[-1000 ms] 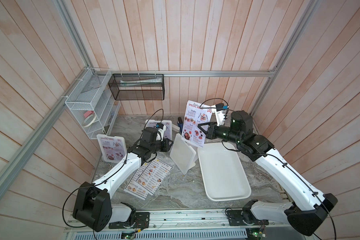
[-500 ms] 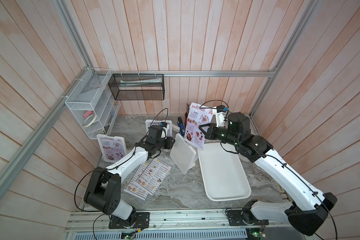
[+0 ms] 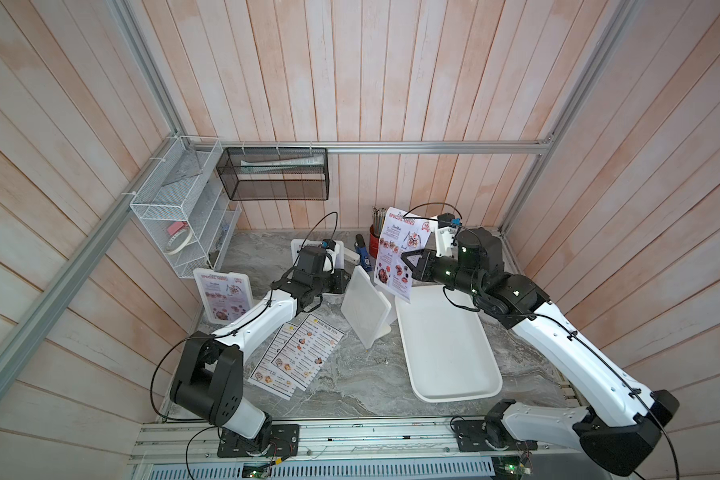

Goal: Replace the menus in the menu holders
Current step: Insert the menu into the menu holder.

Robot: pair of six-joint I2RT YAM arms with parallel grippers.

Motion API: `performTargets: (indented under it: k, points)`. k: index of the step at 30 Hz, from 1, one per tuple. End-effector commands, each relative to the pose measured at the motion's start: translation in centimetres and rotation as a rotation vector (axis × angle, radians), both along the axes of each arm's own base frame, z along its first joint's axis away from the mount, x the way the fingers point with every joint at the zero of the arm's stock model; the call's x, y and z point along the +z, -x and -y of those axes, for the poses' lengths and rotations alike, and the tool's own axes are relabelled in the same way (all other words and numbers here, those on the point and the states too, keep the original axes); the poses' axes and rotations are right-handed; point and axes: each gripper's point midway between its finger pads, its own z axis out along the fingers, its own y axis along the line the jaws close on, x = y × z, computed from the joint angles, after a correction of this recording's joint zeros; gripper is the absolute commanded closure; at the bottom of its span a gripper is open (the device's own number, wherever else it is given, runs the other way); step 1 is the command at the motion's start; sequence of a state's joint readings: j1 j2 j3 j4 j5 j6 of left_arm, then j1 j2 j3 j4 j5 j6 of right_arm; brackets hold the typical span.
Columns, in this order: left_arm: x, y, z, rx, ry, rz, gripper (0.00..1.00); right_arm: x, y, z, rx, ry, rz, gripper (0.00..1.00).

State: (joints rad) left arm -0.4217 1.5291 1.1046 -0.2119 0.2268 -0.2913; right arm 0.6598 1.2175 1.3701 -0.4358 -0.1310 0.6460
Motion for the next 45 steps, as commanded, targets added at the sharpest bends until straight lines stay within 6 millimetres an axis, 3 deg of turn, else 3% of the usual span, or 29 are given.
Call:
performTargets:
  k: [1,12,35,45]
  points:
    - [1.8,0.7,-0.7,0.018,-0.021,0.034,0.65,-0.6,0.7,0.6,-0.012,0.011,-0.018,1.0]
    - [4.4,1.6,-1.5,0.038,-0.035,0.073,0.65,-1.6,1.2,0.4,0.014,0.022,-0.033,1.0]
    - [4.5,1.8,-1.5,0.041,-0.052,0.08,0.65,-1.5,1.7,-0.1,0.065,-0.004,-0.036,1.0]
    - [4.9,2.0,-1.2,0.022,-0.061,0.089,0.65,-2.0,1.1,0.8,0.071,0.006,-0.035,1.0]
